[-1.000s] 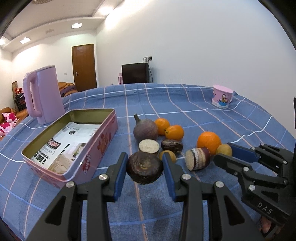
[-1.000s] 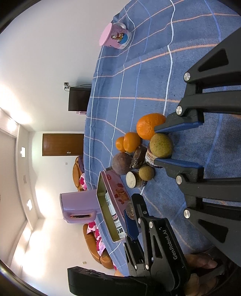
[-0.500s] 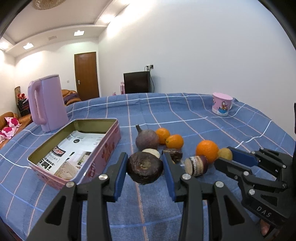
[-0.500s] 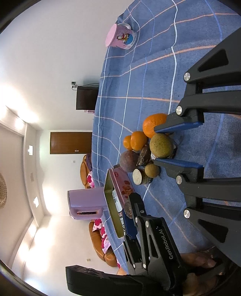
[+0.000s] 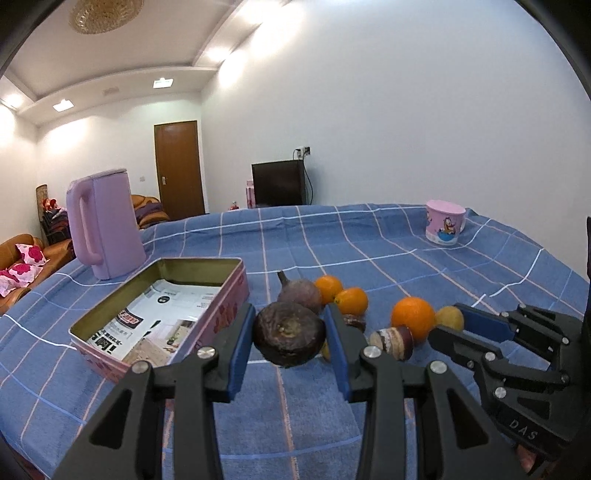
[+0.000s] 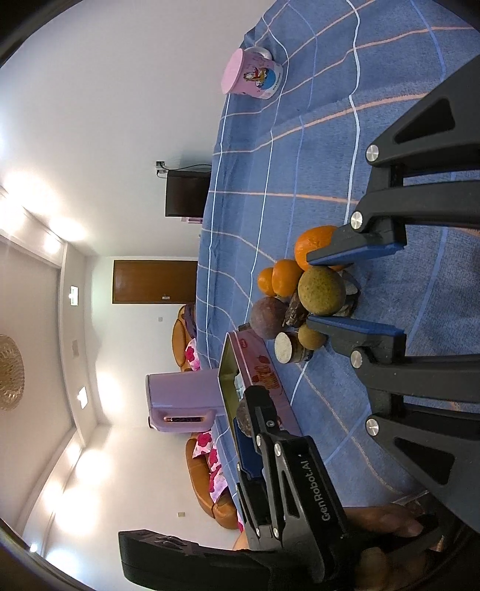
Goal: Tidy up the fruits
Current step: 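Carry both held fruits over the pink tin box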
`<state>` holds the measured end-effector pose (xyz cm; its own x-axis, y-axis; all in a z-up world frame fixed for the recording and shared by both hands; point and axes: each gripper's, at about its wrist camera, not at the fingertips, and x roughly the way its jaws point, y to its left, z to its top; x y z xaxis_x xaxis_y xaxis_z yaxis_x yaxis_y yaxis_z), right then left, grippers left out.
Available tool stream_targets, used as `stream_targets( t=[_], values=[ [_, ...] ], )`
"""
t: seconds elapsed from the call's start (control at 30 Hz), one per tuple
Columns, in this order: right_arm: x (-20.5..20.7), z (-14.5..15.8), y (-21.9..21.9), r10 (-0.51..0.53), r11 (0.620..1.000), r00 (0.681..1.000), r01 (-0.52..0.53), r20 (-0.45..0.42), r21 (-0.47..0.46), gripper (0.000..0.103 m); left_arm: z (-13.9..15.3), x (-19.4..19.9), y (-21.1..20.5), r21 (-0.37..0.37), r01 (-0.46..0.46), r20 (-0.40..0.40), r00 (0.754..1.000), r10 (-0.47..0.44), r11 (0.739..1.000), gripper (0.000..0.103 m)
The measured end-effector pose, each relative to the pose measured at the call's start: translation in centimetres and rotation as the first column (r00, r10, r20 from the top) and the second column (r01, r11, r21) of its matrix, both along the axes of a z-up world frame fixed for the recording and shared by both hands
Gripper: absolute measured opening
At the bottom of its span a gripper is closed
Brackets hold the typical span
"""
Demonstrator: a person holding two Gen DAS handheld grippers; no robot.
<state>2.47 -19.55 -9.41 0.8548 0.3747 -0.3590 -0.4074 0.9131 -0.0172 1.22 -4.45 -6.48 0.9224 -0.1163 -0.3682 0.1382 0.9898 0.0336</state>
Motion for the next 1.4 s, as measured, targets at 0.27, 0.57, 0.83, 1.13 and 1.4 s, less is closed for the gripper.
stream_targets(
  t=[0.27,0.57,0.83,1.13,1.4],
  values=[
    [0.1,1.1,0.4,0.001,1.0,1.0,-0.001,-0.006,0.015,0.029,0.7,0.1,0.8,-0.001,-0.025,0.011,1.0,0.025,1.0,0.04],
    [2.6,3.9,3.4,0.087,0.996,0.996,-0.086,-0.013,0.037,0.029,1.7,1.9,4.5,-0.001,-0.118,-0.008,0.993,0.118,0.993,0.04],
    [5.9,4.7,7.6,0.155,0.988,0.987,-0.154,-0.052,0.027,0.029,2.1,3.9,8.4,0.0,-0.189,-0.036,0.981,0.189,0.982,0.04],
    [8.5,5.5,12.1,0.21,0.977,0.975,-0.212,-0.07,-0.015,0.029,2.2,6.4,11.6,0.018,-0.23,-0.064,0.971,0.231,0.973,0.04],
    [10.3,5.0,15.2,0.238,0.969,0.967,-0.243,-0.092,-0.052,0.029,1.6,8.4,13.2,0.023,-0.234,-0.109,0.966,0.235,0.972,0.04]
  ],
)
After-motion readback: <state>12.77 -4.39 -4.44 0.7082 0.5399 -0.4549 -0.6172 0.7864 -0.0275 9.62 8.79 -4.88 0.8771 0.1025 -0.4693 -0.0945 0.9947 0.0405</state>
